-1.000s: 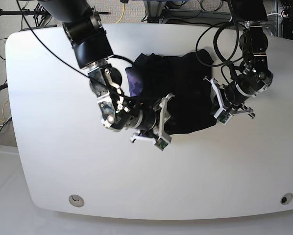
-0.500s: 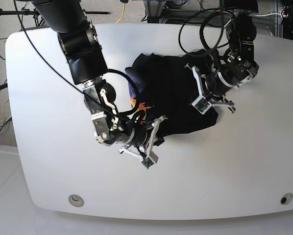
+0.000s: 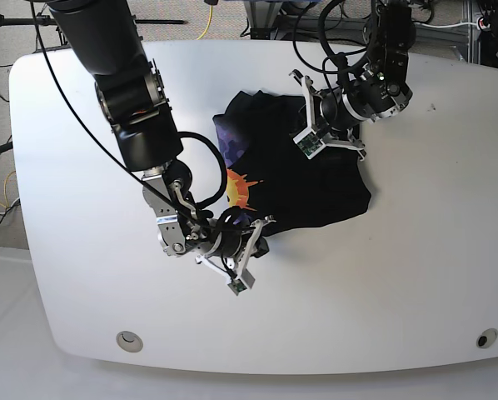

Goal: Fold the T-shirt properly
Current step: 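Lift and flip the shirt over with both grippers, exposing the sun print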

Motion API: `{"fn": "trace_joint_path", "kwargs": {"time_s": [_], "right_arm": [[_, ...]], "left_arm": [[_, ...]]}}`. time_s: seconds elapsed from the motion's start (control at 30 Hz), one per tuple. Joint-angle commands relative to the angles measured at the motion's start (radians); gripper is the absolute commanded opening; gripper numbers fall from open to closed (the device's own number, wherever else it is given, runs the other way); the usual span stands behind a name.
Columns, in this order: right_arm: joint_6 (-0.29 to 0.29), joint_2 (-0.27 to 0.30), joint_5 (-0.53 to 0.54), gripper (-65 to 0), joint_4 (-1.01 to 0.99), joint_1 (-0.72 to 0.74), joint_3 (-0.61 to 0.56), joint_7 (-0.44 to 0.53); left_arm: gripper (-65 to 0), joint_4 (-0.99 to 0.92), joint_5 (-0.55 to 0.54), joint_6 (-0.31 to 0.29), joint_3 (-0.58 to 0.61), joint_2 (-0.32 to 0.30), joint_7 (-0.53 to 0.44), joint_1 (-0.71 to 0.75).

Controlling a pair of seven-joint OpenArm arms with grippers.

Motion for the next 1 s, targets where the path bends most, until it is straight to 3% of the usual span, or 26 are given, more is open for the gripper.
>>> {"fn": "trace_joint_path", "kwargs": {"time_s": [0.0, 0.23, 0.47, 0.77, 0.97], "right_arm": [[0.007, 0.002, -0.029, -65.0, -0.031, 0.042, 0.005, 0.044], [0.030, -0.004, -0.188, -65.0, -0.083, 0.004, 0.011, 0.104], [0.030, 0.010, -0.220, -65.0, -0.078, -0.056, 0.012, 0.104], [0.035, 0.116, -0.218, -65.0, 0.133, -0.205, 0.014, 0.092], [0.030, 0.168, -0.218, -65.0, 0.328, -0.318, 0.048, -0.005]], "left_arm": [[-65.0, -0.015, -0.012, 0.001, 0.000, -0.002, -0.013, -0.005], [-65.0, -0.179, -0.010, 0.001, -0.010, -0.005, -0.040, -0.022], [-65.0, -0.289, -0.006, 0.001, -0.093, -0.006, -0.106, -0.036], [-65.0, -0.322, -0.001, 0.001, -0.124, -0.040, -0.141, -0.115], [-65.0, -0.377, -0.003, 0.001, -0.130, -0.051, -0.141, -0.201]]}}
